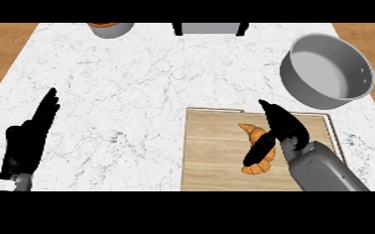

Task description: Pick the croissant from the tray and place it in the pot

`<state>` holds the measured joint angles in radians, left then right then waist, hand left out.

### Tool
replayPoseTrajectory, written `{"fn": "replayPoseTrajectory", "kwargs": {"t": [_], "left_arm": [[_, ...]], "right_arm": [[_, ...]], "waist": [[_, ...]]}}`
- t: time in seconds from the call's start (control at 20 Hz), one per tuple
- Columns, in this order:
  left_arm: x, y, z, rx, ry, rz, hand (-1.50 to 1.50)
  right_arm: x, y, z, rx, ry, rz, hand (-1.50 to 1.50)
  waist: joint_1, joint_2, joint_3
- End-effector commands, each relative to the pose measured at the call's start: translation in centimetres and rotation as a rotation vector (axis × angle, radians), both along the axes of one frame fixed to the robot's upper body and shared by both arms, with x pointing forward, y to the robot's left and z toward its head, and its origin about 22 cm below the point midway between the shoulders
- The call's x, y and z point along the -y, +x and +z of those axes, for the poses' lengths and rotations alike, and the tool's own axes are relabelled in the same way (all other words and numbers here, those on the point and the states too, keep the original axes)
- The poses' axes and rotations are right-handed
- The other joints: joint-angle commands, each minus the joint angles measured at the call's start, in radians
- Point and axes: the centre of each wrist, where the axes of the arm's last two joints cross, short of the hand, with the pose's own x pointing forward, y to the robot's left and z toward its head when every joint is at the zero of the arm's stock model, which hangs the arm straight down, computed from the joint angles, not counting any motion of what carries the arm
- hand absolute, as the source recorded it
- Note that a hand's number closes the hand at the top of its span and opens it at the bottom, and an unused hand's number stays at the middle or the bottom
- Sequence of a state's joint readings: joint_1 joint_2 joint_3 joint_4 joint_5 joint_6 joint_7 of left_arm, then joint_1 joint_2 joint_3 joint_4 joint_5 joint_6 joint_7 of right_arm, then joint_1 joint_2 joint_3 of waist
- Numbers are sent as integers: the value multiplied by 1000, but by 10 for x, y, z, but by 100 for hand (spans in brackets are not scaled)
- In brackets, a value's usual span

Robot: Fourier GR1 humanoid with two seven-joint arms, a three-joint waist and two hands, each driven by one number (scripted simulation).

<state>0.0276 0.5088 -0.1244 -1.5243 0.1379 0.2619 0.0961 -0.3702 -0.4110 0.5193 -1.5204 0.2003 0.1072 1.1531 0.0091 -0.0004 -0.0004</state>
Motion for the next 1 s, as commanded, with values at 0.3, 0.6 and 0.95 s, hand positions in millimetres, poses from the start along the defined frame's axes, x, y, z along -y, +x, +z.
{"fn": "replayPoseTrajectory", "kwargs": {"t": [0.3,0.6,0.95], "left_arm": [[-5,-13,5,-11,17,-2,0],[1,14,5,0,0,13,0],[-2,-4,1,-14,-3,12,0]], "right_arm": [[-7,-8,-37,-124,-89,-72,-150],[-13,4,-39,-140,-64,-45,-150],[-9,1,-36,-79,-92,23,150]], "waist": [[-2,-1,1],[-8,1,0],[-6,0,0]]}}
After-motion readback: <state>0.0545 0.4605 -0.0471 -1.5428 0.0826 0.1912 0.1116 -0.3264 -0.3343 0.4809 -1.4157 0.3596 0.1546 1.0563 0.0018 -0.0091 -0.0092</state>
